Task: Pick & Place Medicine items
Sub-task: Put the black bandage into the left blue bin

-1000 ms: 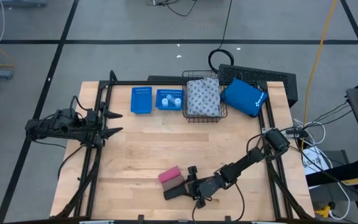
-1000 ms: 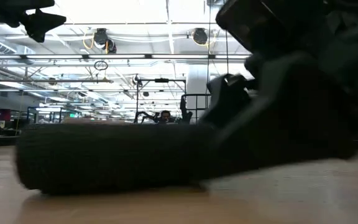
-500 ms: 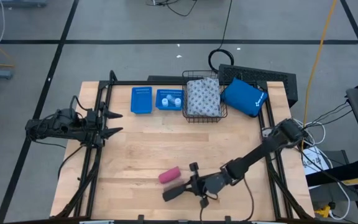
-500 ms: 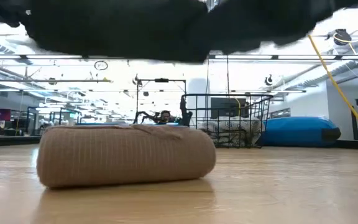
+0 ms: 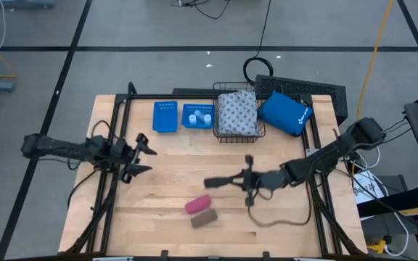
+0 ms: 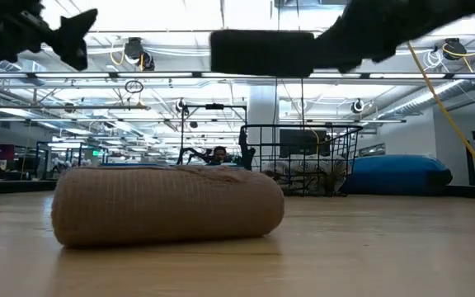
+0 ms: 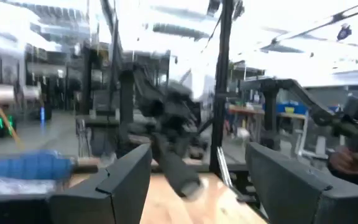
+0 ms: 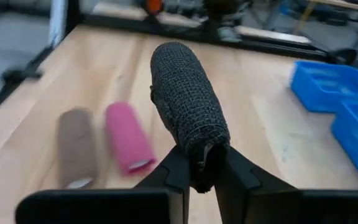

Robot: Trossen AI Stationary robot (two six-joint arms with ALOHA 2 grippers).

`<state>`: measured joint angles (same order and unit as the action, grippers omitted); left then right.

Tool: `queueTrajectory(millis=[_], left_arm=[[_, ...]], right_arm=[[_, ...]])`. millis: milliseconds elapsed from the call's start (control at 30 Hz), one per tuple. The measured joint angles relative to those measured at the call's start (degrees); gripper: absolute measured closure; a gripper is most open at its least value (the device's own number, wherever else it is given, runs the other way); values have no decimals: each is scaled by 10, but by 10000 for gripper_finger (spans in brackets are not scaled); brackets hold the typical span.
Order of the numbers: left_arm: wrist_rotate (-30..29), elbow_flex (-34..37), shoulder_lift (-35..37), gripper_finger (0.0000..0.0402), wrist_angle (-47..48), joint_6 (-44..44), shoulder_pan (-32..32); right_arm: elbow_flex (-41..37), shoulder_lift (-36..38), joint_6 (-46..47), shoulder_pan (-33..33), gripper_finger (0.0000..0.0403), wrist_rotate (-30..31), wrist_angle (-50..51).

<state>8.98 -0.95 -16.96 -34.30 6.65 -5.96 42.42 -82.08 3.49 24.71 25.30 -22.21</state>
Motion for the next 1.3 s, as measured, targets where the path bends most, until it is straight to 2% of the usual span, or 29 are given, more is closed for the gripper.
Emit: queueTrajectory(millis=[100,200,267,367,500,733,933,1167,1300], left_arm=[[-26,-10,-69,133,-52,31,-15],[-78,-10,-144,133,-158,27,-30],[-101,-11,-185,133,-217,10,-33],[-135,-26,-238,133,-247,0,-33],[-137,-77,-316,133,-228,-32,-34],[-86,-206,-485,133,-216,-60,-35],[-75,-316,-613,133,-129,-76,-39],[-50,-392,-714,133,-87,11,-52],[-62,-421,-729,133,-49,45,-49]], right_arm=[[-64,36,25,-21,368,-29,-87],[-112,61,33,-30,363,-57,-152],[-129,67,33,-32,364,-58,-174],[-133,68,34,-34,366,-58,-175],[-133,68,33,-39,365,-58,-184],[-132,57,54,-57,365,-59,-193],[-131,42,55,-57,364,-61,-205],[-132,42,48,-55,363,-63,-202],[-132,42,48,-55,363,-64,-200]])
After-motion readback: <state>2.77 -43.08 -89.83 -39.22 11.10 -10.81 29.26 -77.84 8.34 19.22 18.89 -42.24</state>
